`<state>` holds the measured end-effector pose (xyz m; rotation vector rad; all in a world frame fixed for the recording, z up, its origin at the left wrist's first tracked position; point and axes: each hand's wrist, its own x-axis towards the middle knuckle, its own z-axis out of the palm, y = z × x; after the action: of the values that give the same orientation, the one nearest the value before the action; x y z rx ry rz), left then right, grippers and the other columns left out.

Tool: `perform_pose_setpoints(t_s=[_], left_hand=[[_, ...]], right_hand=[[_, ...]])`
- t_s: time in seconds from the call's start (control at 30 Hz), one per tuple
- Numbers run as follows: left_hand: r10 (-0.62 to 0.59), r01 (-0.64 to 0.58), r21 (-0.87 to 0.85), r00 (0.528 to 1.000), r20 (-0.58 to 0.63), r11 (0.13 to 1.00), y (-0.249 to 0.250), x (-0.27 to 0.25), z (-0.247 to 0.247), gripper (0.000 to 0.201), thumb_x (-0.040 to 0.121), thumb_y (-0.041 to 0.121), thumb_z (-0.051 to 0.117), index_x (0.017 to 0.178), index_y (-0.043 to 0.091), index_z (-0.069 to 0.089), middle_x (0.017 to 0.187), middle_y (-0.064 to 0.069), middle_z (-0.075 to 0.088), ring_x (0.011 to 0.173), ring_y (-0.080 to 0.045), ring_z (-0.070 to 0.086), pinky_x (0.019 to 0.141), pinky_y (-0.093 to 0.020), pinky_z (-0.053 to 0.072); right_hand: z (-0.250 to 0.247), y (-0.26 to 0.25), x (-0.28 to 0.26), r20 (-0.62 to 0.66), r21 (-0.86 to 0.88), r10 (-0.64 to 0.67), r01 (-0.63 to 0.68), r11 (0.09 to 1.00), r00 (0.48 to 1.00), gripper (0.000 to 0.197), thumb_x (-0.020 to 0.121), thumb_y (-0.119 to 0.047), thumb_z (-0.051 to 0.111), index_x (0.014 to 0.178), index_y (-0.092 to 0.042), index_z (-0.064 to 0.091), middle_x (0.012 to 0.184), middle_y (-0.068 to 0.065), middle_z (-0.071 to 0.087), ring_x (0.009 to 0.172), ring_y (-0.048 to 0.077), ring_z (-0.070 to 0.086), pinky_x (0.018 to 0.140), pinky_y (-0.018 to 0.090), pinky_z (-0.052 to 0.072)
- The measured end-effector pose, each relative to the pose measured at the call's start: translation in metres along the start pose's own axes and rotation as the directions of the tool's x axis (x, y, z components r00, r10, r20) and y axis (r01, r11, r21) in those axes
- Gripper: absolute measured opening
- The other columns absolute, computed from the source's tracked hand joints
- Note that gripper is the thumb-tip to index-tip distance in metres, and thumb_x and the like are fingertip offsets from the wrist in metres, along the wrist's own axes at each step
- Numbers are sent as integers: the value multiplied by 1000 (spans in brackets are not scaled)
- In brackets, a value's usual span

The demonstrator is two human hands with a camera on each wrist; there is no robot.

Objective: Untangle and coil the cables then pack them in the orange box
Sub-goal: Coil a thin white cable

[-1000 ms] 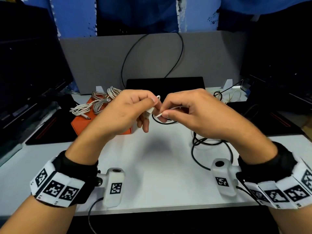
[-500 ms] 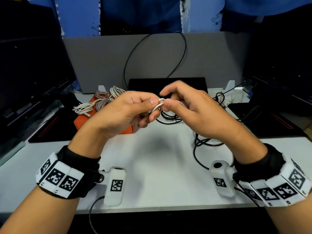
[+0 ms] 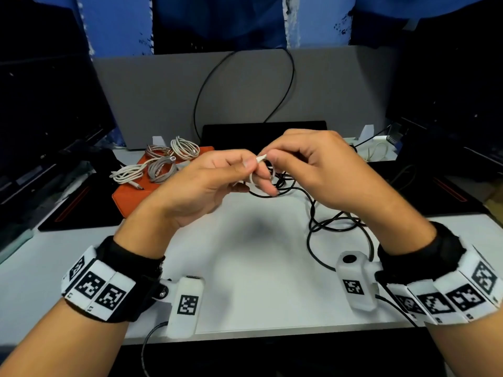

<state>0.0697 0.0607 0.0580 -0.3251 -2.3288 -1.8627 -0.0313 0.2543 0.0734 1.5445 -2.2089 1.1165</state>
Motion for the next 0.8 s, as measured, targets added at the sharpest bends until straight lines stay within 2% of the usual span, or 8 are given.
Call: perform_pose_setpoints(t_s=[0.1,0.17,0.23,0.37,0.47,0.6,0.7,0.8], left_hand=[[-27,22,94,999,45,995,0,-1,-2,29,104,24,49,110,8,72,109,-16,75,118,-47,55,101,-63,34],[-26,22,100,999,44,995,1,-2,-2,30,105,21,48,107,6,73,100,-14,76,110,-45,57,105,-68,30],[24,-25,79,1000,11,997,1,-1,1,29,103,21,48,100,8,73,84,-9,74,96,-33,59,96,-61,35],[166,-181,-105,976,-139,978,5,2,9,30,101,15,45,91,12,74,69,-1,68,89,-20,62,89,-28,46],[186,-254,-287,952,-244,924,6,2,9,34,100,16,47,87,16,78,64,3,64,79,-13,63,84,-23,49],[126,-220,-399,960,-249,890,4,3,13,30,98,17,50,93,12,79,76,2,75,70,-9,66,78,-21,53],[87,-207,-350,940,-329,913,1,6,12,28,96,20,52,104,13,78,99,-3,79,77,-10,68,85,-24,53],[122,-192,-137,906,-405,972,-3,9,8,24,104,16,50,118,10,68,113,-6,77,97,-16,73,92,-28,53]], right_hand=[[4,-1,-2,45,-106,-23,28,994,999,22,102,-21,61,88,-22,78,86,-11,66,85,7,62,74,15,43],[5,-3,-2,56,-143,-44,51,988,997,23,102,-23,61,85,-23,77,83,-11,65,83,5,61,71,12,40],[4,-3,-1,28,-91,-38,41,995,999,21,102,-26,61,89,-23,77,81,-10,67,79,7,62,69,14,41],[-2,0,0,-88,72,30,-24,997,996,21,106,-27,57,106,-23,77,68,-20,63,64,5,58,60,17,39],[2,10,2,-143,18,41,-39,999,989,27,108,-25,53,126,-25,73,75,-35,63,75,-7,60,67,10,37],[15,16,2,55,-146,82,-73,987,995,24,108,-38,48,126,-48,61,73,-19,58,71,10,53,67,27,43],[23,7,-2,251,-247,97,-33,968,963,15,108,-45,38,121,-49,43,85,-11,55,84,26,59,74,40,48],[23,-3,-8,388,-376,131,27,926,912,24,109,-43,35,133,-43,40,72,-12,44,79,27,50,74,43,44]])
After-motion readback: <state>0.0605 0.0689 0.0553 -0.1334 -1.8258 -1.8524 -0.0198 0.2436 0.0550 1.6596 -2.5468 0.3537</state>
